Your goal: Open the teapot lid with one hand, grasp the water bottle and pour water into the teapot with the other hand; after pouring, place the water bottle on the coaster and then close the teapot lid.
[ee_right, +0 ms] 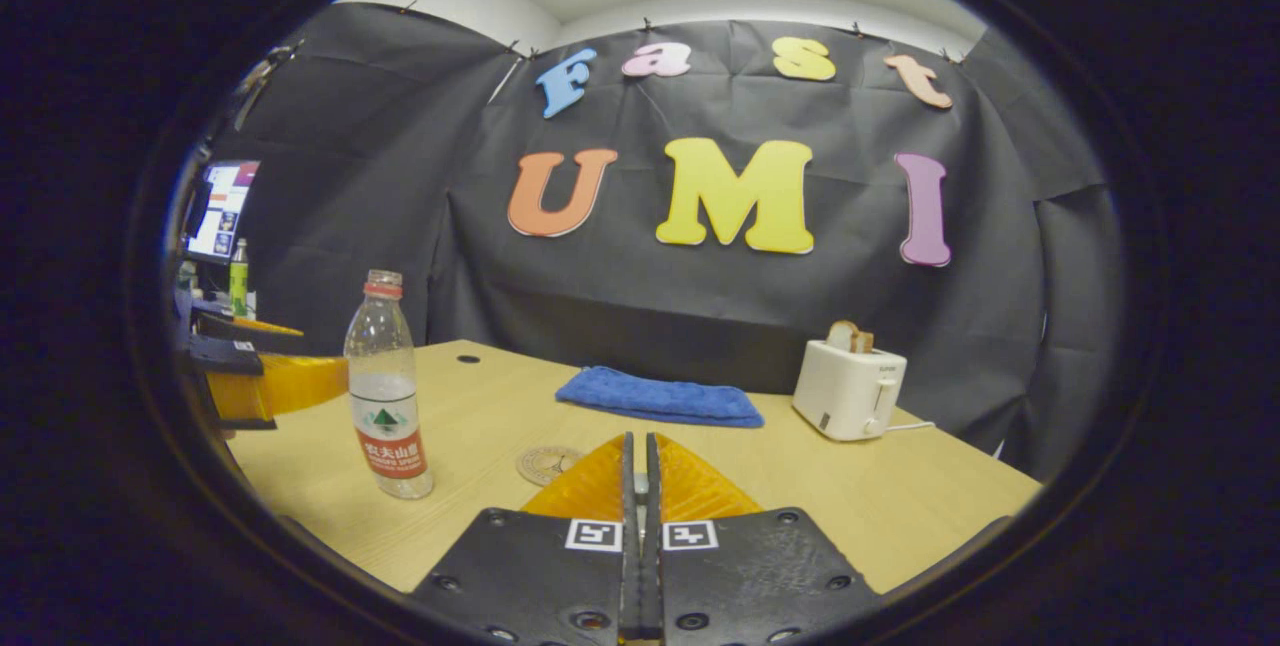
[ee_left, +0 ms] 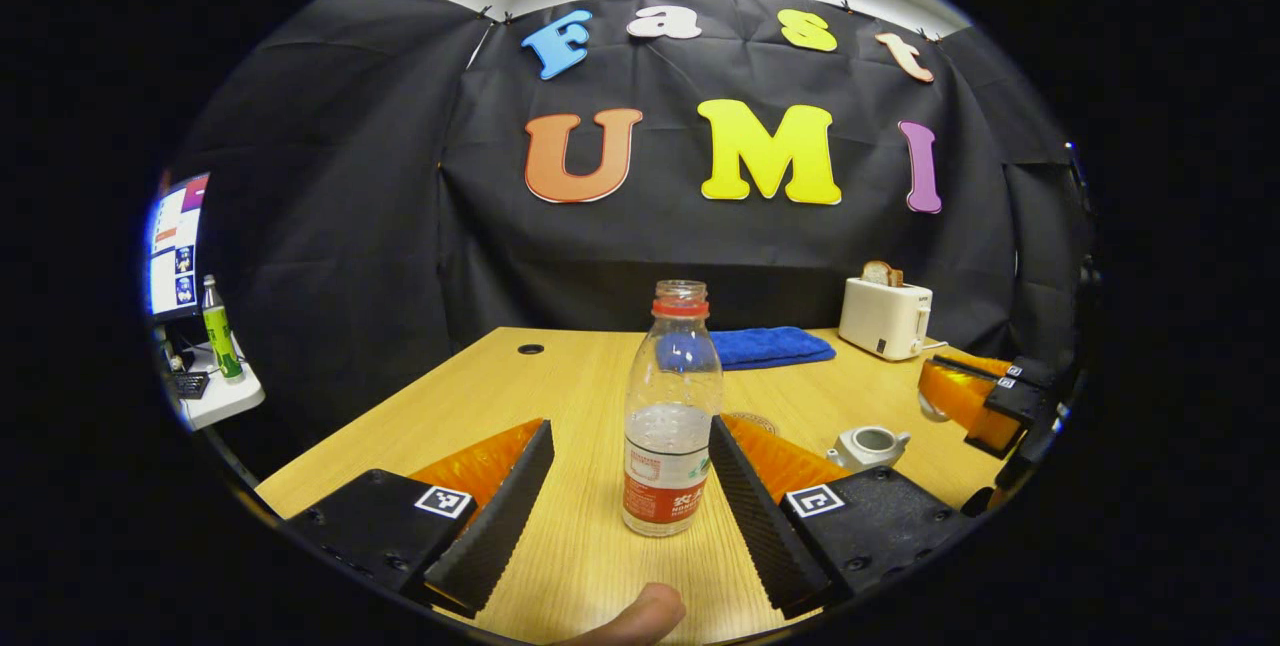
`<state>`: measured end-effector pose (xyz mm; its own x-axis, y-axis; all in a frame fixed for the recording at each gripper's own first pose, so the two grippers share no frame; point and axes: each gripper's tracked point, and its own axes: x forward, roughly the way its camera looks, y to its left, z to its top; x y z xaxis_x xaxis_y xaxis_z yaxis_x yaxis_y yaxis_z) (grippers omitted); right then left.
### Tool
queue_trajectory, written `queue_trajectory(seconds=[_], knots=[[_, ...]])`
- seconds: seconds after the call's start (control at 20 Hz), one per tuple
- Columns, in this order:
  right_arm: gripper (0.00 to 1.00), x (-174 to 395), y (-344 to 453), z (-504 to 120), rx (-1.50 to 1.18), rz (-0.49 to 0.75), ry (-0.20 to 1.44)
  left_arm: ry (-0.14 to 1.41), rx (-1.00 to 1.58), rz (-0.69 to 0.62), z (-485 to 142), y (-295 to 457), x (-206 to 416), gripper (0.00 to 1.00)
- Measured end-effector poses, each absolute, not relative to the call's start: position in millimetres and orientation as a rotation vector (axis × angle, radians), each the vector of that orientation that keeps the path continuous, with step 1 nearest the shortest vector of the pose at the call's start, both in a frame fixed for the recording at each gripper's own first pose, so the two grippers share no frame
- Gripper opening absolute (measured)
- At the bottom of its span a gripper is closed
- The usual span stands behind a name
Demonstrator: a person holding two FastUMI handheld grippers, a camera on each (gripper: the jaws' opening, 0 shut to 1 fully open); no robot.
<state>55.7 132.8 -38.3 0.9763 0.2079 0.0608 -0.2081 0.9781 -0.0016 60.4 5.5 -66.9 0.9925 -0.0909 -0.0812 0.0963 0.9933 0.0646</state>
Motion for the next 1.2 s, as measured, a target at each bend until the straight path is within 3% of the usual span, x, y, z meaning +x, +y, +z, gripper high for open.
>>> queue_trajectory(seconds=[0.5,1.05,1.2], knots=[[0.00,29,74,-18,0.035,0.192,-0.096,0.040,0.045,-0.170,-97,-9,88,0.98],[0.00,27,31,-12,0.058,0.142,-0.125,0.030,0.032,-0.147,-98,-9,127,0.98],[0.01,28,28,-10,0.066,0.140,-0.130,0.026,0.016,-0.191,-97,-19,129,0.94]])
